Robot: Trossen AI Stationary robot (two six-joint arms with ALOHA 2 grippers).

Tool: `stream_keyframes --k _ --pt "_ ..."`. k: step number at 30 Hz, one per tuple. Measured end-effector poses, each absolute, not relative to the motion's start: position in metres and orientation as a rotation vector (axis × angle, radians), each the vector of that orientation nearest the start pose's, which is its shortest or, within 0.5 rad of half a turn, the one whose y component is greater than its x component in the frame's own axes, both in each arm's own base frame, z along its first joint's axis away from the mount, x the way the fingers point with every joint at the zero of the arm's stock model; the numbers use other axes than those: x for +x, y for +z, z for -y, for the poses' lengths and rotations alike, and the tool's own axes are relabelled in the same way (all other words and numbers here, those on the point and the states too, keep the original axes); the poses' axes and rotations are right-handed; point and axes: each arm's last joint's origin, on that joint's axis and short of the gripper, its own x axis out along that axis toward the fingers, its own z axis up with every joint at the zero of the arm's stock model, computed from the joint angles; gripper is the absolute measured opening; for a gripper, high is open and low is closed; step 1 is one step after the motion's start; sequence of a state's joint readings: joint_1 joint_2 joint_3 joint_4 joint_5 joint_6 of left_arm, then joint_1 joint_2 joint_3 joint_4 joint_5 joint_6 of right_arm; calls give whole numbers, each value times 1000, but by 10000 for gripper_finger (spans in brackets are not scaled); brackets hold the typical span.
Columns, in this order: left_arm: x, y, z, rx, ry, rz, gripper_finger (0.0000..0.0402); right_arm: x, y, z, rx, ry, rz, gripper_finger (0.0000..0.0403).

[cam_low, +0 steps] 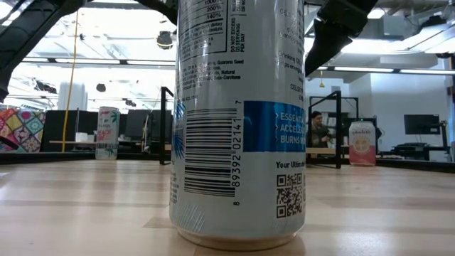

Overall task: Place canned beverage on shelf
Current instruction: Put the top red black soda can on the shelf aligned with the other red black soda can

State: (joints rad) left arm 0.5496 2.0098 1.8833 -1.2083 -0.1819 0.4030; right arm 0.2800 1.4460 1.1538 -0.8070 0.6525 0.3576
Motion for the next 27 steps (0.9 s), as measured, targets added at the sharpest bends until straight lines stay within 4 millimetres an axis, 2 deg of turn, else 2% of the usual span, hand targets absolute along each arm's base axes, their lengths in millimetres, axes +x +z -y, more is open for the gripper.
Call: stream_keyframes --k 10,14,18,20,23,27 --pt "336 347 -204 90 453 -1383 384 274 271 -60 -164 -504 -900 290" --pt "326 366 -186 -30 397 -1344 384 274 271 -60 -164 -504 -901 290" --pt "318 381 -161 9 392 -1292 377 274 271 -60 -164 -503 -901 290" --pt "317 384 -153 18 367 -1239 365 274 272 -60 -168 -501 -901 290" --pt "318 376 -144 8 295 -1219 332 274 271 -60 -171 -499 -903 290" --pt "321 351 -143 17 299 -1282 253 274 272 -60 -171 -499 -902 290"
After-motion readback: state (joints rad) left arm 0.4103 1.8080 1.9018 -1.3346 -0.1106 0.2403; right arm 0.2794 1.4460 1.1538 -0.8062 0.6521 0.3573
